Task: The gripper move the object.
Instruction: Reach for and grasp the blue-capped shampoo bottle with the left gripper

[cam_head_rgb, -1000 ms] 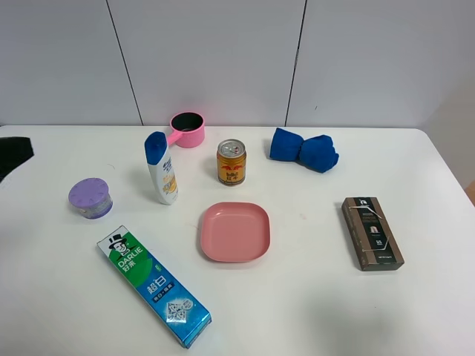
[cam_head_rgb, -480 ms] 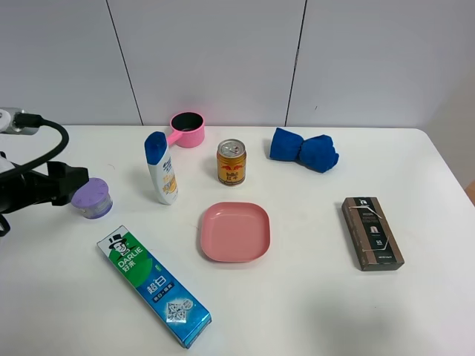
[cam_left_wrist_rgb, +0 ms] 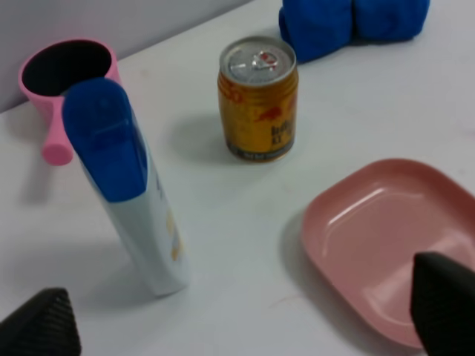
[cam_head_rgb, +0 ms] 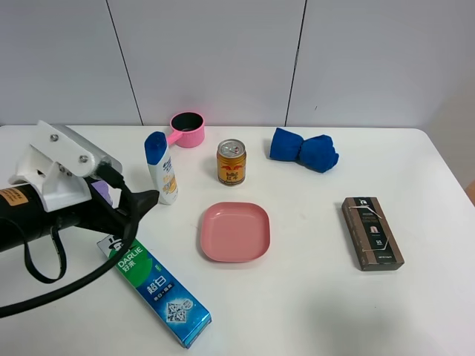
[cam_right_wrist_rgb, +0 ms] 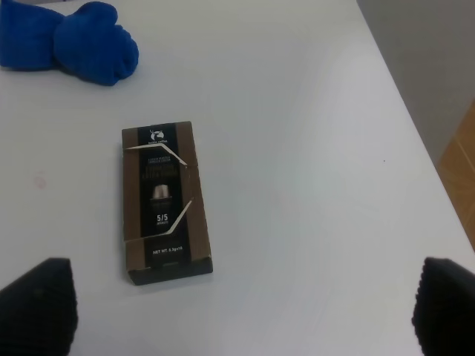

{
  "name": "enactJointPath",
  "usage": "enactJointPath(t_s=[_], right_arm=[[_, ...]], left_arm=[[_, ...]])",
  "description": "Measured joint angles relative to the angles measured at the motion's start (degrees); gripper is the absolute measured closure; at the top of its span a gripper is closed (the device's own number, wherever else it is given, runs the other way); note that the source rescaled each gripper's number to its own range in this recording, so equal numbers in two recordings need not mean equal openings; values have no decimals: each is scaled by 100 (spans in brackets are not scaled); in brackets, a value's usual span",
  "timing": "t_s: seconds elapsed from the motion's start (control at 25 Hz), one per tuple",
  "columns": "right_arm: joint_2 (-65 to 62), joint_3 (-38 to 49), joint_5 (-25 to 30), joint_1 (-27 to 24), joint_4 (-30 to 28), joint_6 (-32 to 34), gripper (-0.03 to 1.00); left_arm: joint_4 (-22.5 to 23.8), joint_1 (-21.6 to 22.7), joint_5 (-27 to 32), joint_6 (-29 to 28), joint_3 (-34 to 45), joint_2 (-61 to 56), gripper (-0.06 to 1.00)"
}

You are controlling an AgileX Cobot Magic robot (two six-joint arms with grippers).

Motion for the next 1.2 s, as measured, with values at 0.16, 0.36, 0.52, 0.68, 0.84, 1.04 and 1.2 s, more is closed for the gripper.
enactJointPath(t_s=[0.16,0.36,0.52,0.68,0.84,1.04,1.2], right_arm=[[0,0,0,0,0,0,-3],[0,0,0,0,0,0,-3],[0,0,0,0,0,0,-3],[0,0,0,0,0,0,-3],[0,0,0,0,0,0,-3],[0,0,0,0,0,0,-3],[0,0,0,0,0,0,-3]], left_arm=[[28,-43,-980,-364,157,749,-6],[495,-43,-2001,-1153,158,1653,-6],[1238,-51,-2633,-2052,153,2272,-6],[1679,-51,-3265,-2596,159,2700,-6],[1754,-51,-3823,-2730,159,2997,-6],[1766,-51,-3971,-2729,0,3291,-6],[1780,-51,-3900,-2699,-338,3439,-5]])
